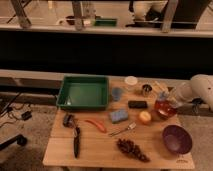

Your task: Place towel in red bowl

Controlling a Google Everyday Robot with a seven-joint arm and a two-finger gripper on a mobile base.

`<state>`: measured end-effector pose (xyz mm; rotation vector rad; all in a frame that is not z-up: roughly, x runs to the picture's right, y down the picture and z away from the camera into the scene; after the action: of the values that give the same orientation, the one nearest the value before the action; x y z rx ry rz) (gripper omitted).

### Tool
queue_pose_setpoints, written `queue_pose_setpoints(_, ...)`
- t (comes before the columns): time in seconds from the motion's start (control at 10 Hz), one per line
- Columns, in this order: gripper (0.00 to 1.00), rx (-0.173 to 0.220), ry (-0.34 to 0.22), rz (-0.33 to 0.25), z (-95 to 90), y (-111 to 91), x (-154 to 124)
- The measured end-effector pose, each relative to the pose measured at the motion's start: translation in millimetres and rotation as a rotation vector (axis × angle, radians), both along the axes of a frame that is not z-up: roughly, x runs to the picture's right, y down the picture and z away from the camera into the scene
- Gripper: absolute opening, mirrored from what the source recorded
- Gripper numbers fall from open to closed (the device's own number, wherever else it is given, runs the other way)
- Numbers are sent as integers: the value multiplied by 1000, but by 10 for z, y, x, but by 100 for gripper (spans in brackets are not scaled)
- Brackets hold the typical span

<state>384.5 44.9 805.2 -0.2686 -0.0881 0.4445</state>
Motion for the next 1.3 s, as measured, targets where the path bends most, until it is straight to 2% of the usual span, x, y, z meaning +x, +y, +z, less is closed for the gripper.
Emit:
queue_pose_setpoints(0.1,13,-1,1,0,1,-3,4)
queue_pose_setpoints(0.2,18,-1,1,1,1,0,6)
queue_pose_setpoints(0.4,35,-1,1,0,2,-2,3)
queue_pose_setpoints(0.7,68,-1,1,1,-1,3,11)
queue_pose_setpoints(0.8,75,-1,1,1,-1,3,11)
queue_pose_setpoints(0.9,80,-1,1,1,-1,4,12)
queue_pose_setpoints(1.3,80,-3,0,3,9,19,11)
